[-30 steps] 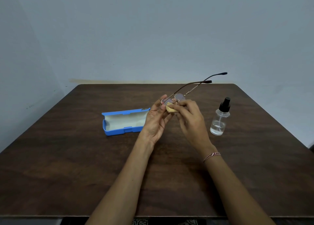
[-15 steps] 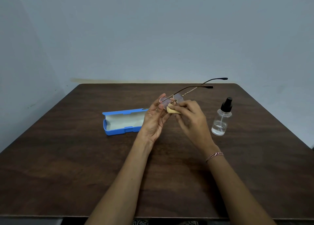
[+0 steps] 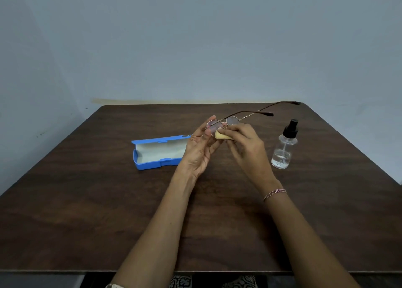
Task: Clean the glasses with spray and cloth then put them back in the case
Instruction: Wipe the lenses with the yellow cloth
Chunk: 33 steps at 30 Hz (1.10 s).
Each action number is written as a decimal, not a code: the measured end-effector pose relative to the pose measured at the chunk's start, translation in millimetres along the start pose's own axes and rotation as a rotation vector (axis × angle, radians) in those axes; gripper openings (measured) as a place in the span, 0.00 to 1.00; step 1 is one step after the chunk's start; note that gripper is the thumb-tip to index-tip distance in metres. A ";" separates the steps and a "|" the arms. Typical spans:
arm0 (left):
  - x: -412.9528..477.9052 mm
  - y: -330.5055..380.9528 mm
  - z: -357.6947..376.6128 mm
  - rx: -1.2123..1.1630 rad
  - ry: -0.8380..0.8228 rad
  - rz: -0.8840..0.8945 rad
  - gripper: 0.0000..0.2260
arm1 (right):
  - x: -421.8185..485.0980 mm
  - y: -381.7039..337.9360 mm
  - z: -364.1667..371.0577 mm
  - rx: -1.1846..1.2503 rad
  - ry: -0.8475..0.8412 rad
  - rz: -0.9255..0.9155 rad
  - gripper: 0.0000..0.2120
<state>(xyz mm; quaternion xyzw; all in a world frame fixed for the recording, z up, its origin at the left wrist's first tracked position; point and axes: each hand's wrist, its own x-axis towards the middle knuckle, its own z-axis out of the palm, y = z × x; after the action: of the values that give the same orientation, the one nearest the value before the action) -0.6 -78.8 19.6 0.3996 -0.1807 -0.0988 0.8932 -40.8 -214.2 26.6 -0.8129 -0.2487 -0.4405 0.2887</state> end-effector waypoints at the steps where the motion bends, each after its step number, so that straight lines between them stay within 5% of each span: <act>1: 0.4 -1.1 0.1 0.006 -0.007 -0.005 0.29 | -0.1 -1.0 1.0 -0.015 0.018 0.006 0.13; 33: -5.3 -2.0 -1.4 0.076 -0.160 -0.122 0.23 | 5.1 -3.9 -8.8 -0.008 0.124 0.019 0.19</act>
<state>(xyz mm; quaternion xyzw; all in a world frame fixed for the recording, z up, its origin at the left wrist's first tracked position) -5.0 -77.5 15.9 0.4342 -0.2307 -0.1776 0.8525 -45.9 -216.7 35.8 -0.7875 -0.2209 -0.4883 0.3043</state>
